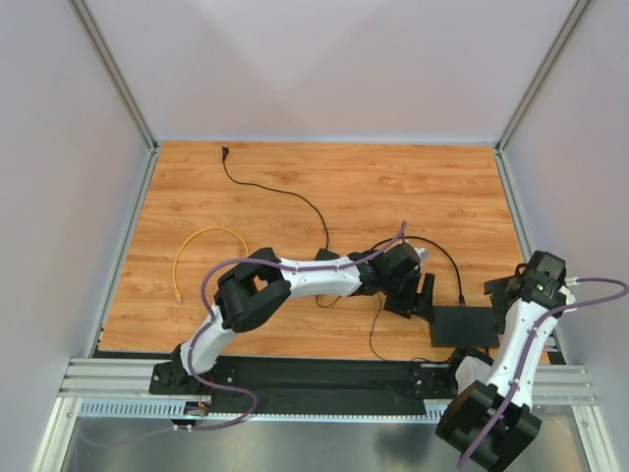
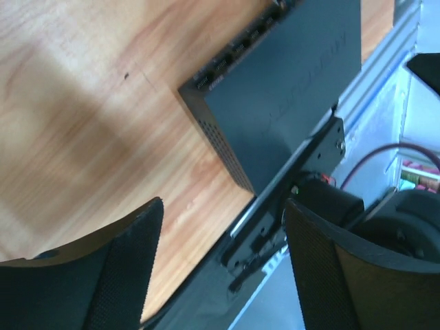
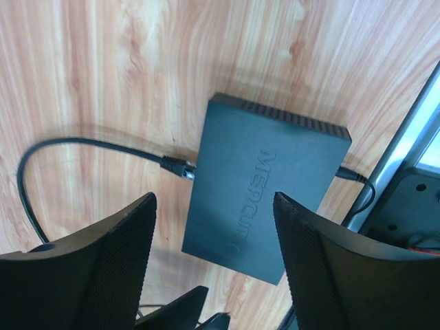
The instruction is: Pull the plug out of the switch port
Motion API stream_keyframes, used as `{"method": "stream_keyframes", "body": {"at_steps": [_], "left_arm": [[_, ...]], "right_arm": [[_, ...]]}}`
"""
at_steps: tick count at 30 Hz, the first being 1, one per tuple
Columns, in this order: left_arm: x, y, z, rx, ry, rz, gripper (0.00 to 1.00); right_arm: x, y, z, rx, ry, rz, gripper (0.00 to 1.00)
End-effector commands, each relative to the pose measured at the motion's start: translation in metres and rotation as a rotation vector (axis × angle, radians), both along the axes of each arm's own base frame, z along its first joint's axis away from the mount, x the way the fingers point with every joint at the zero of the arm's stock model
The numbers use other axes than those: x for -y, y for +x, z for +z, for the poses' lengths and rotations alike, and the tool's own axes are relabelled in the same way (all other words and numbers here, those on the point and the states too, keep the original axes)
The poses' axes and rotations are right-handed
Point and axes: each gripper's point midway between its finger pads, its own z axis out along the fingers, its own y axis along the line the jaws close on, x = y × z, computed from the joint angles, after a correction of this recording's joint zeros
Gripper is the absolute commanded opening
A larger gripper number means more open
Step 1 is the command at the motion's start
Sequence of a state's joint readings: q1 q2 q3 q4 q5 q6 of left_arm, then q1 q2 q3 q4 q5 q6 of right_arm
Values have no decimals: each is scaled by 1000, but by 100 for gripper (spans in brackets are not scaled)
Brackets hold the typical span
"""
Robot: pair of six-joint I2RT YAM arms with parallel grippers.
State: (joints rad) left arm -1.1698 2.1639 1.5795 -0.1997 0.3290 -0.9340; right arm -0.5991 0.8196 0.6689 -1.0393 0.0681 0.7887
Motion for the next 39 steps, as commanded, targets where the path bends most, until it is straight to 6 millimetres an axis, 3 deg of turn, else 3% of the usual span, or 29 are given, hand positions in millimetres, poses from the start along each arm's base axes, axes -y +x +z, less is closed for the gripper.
{"method": "stream_keyframes", "body": {"at_steps": [1, 4, 9, 13, 22, 29, 37, 39], "left_arm": [[18, 3, 12, -11, -14, 37, 76], [23, 6, 5, -14, -6, 46, 71], [25, 2, -6, -12, 18, 36, 61], [29, 1, -13, -6, 14, 16, 60], [38, 3, -22, 1, 12, 11, 60], [44, 5, -23, 5, 10, 1, 61], [47, 6, -18, 29, -23, -52, 62], [45, 10, -19, 23, -27, -52, 62]], "right_arm": [[29, 12, 19, 24, -115, -54, 70], [33, 9, 8, -7, -113, -86, 50], [43, 2, -6, -56, -136, -150, 39], [51, 0, -20, -71, -140, -177, 30], [60, 3, -38, -113, -123, -166, 30], [48, 6, -56, -112, -59, -130, 26], [50, 18, -42, -61, -80, -54, 27], [48, 16, -47, -104, -57, -23, 27]]}}
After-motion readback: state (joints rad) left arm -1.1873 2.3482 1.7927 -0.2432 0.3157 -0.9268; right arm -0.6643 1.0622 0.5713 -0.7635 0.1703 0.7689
